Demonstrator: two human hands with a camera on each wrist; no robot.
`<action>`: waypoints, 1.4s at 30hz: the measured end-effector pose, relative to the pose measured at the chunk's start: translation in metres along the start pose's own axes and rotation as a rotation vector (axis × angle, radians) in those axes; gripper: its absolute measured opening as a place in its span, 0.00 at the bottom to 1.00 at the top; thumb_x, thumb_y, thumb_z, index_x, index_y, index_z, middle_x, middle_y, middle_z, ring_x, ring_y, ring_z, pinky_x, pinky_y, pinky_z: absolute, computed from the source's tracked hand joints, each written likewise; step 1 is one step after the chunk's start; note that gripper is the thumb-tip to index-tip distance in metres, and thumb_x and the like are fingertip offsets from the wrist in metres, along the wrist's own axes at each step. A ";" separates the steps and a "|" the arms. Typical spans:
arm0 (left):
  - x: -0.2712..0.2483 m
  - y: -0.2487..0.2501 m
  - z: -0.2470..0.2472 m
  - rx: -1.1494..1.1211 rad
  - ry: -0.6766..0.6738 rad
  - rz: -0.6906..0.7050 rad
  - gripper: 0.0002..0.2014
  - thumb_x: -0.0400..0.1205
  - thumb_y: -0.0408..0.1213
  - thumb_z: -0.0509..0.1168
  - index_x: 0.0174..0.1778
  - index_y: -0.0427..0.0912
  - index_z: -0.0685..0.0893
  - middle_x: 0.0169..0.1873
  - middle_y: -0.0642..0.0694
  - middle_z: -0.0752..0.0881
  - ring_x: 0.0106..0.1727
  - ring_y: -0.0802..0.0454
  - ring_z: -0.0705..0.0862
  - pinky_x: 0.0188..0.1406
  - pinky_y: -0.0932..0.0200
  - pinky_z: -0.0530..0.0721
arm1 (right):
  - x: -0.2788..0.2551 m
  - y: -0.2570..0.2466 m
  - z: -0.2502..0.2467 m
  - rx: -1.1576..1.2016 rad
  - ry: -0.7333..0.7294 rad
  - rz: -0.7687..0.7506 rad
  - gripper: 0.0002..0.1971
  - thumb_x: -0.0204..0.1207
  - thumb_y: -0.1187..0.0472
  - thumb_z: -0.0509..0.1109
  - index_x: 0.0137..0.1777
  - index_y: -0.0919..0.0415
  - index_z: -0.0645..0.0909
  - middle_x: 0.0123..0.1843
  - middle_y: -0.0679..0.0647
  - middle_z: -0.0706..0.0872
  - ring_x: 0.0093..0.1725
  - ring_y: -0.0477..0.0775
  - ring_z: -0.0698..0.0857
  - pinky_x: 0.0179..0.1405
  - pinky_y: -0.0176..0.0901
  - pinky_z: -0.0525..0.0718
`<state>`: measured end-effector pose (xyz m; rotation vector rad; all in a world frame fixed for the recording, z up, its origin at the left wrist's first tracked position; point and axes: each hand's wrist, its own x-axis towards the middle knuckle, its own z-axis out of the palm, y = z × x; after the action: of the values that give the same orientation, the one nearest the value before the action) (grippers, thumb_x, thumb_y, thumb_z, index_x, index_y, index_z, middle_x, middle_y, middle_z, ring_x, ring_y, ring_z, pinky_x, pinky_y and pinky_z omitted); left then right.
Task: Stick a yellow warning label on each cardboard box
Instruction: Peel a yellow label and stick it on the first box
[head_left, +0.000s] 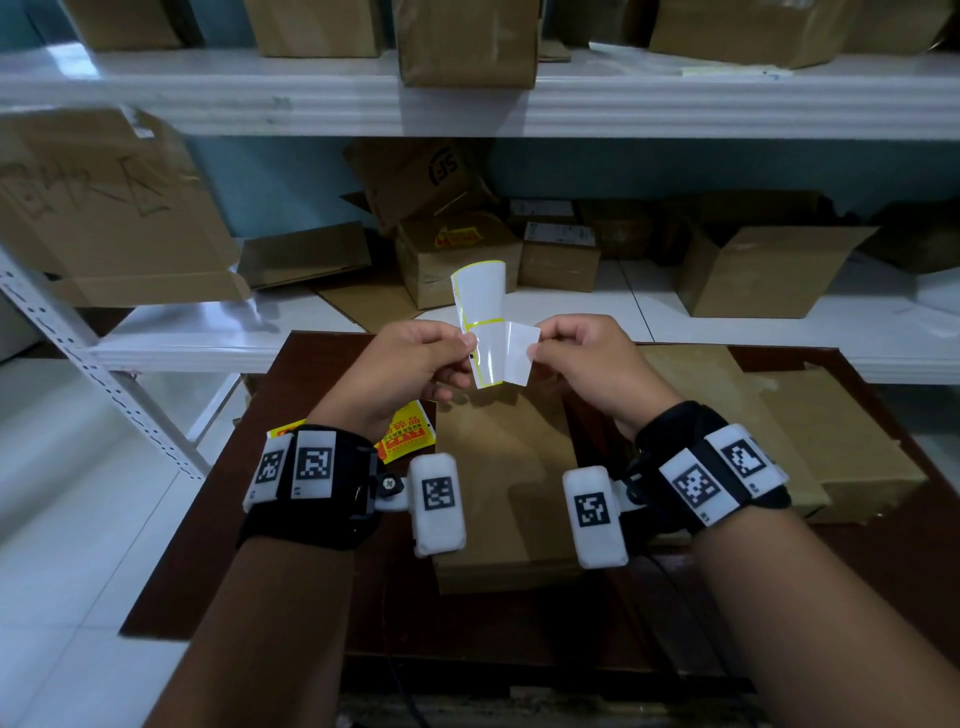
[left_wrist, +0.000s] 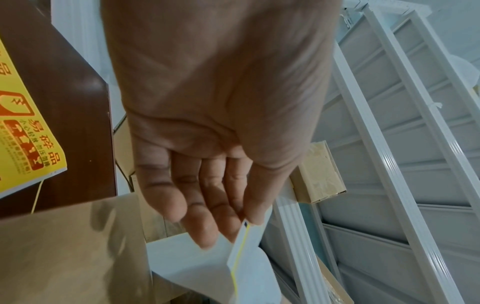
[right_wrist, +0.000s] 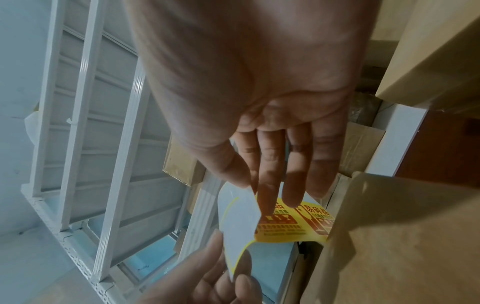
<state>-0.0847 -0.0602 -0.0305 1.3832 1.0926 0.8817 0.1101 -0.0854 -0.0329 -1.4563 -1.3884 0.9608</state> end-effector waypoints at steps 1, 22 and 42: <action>0.000 0.001 0.001 -0.005 -0.003 -0.003 0.08 0.86 0.37 0.67 0.42 0.41 0.87 0.34 0.46 0.87 0.32 0.57 0.84 0.31 0.63 0.81 | 0.000 0.000 0.000 -0.001 -0.002 0.000 0.05 0.66 0.56 0.72 0.33 0.55 0.86 0.36 0.63 0.89 0.38 0.57 0.85 0.46 0.62 0.86; 0.005 -0.005 0.008 0.067 0.024 -0.047 0.13 0.84 0.34 0.69 0.58 0.27 0.85 0.48 0.21 0.87 0.38 0.46 0.91 0.31 0.58 0.79 | -0.003 -0.001 0.003 0.027 -0.012 -0.005 0.05 0.75 0.62 0.72 0.40 0.63 0.87 0.45 0.71 0.90 0.38 0.58 0.83 0.43 0.52 0.79; 0.005 -0.004 0.010 0.042 0.063 -0.061 0.07 0.86 0.34 0.65 0.55 0.35 0.85 0.38 0.42 0.93 0.42 0.44 0.93 0.36 0.53 0.82 | -0.007 -0.004 -0.006 0.020 0.017 0.041 0.11 0.81 0.69 0.65 0.39 0.57 0.83 0.35 0.61 0.87 0.32 0.54 0.89 0.37 0.48 0.86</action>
<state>-0.0740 -0.0583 -0.0356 1.3574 1.2010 0.8669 0.1143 -0.0931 -0.0273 -1.4796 -1.3380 0.9829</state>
